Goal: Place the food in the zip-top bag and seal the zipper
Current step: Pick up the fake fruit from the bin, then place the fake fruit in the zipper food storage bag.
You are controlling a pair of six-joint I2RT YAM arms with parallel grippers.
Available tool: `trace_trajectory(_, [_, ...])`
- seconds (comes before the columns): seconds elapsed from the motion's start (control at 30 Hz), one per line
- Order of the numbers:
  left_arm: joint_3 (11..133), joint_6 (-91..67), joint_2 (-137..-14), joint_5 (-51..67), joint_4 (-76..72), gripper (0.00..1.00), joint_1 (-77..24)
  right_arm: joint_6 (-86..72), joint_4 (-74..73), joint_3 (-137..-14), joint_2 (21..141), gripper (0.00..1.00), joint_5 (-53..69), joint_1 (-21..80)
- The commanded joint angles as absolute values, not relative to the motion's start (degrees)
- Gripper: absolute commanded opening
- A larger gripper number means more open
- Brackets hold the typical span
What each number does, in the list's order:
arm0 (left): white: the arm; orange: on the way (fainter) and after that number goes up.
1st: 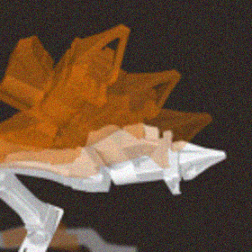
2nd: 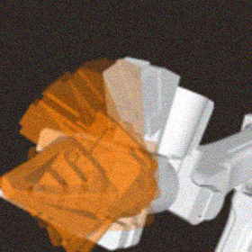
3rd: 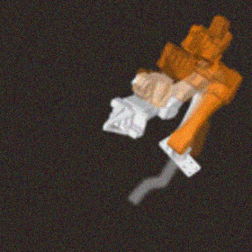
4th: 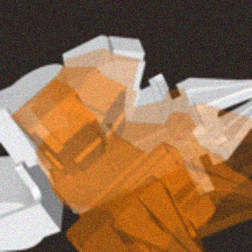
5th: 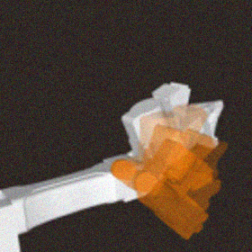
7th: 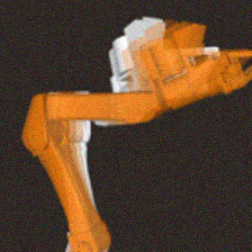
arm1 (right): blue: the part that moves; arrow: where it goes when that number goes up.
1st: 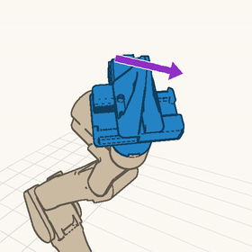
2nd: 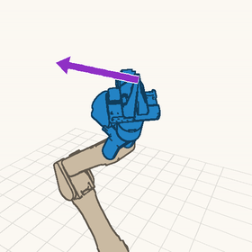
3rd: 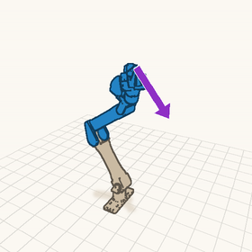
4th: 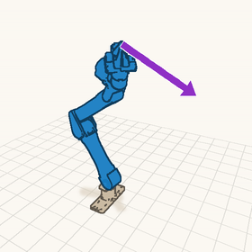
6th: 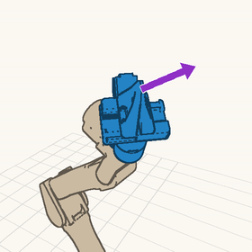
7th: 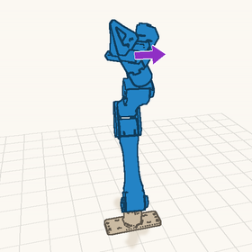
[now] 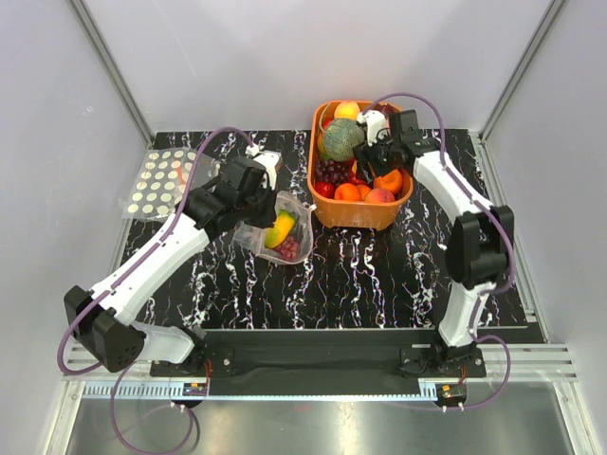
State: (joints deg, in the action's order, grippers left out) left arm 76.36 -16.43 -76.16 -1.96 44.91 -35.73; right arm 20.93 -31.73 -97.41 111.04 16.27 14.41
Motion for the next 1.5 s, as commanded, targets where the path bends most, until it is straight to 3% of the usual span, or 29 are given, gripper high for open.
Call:
trace_trajectory(0.0, [78.31, -15.12, -74.79, -0.79, 43.59, 0.0, -35.33, 15.48, -25.58, -93.45, 99.96, 0.6, 22.58, 14.68])
trace_trajectory(0.17, [79.28, -16.17, -75.76, -1.32, 44.74, 0.0, -35.42, 13.8, -25.57, -86.94, 91.24, 0.56, 24.35, 19.15])
trace_trajectory(0.47, [81.12, -16.7, -76.64, -0.35, 45.96, 0.0, -35.42, 8.01, -20.49, -76.48, 78.49, 0.51, 20.75, 37.69])
trace_trajectory(0.67, [81.39, -17.22, -76.38, -0.26, 46.32, 0.0, -35.33, 4.93, -17.5, -74.89, 79.19, 0.49, 15.39, 47.18])
trace_trajectory(0.87, [81.65, -17.75, -76.03, -0.26, 46.5, 0.0, -35.33, 2.11, -13.36, -72.77, 82.17, 0.49, 12.84, 49.65])
trace_trajectory(0.93, [81.74, -17.93, -76.03, -0.26, 46.49, 0.0, -35.24, 2.02, -13.8, -73.56, 84.54, 0.58, 10.39, 50.62])
trace_trajectory(0.97, [81.74, -18.1, -76.03, -0.26, 46.49, 0.0, -35.33, 1.67, -14.06, -74.43, 85.25, 0.67, 9.5, 50.89])
trace_trajectory(1.0, [81.65, -18.19, -75.94, -0.26, 46.41, 0.0, -35.25, 1.41, -14.24, -74.79, 86.73, 0.89, 8.01, 51.06])
trace_trajectory(1.07, [81.56, -18.46, -76.02, -0.26, 46.23, 0.0, -35.16, 1.58, -14.33, -75.15, 87.45, 1.0, 8.43, 51.5])
trace_trajectory(1.33, [80.77, -18.9, -75.85, 1.84, 45.7, 0.0, -34.01, 0.35, -13.45, -72.95, 82.98, 1.0, 7.56, 51.68])
trace_trajectory(1.47, [79.54, -18.72, -75.5, 1.93, 45.09, 0.0, -33.4, -0.95, -17.73, -74.7, 80.25, 0.96, 0.36, 51.33])
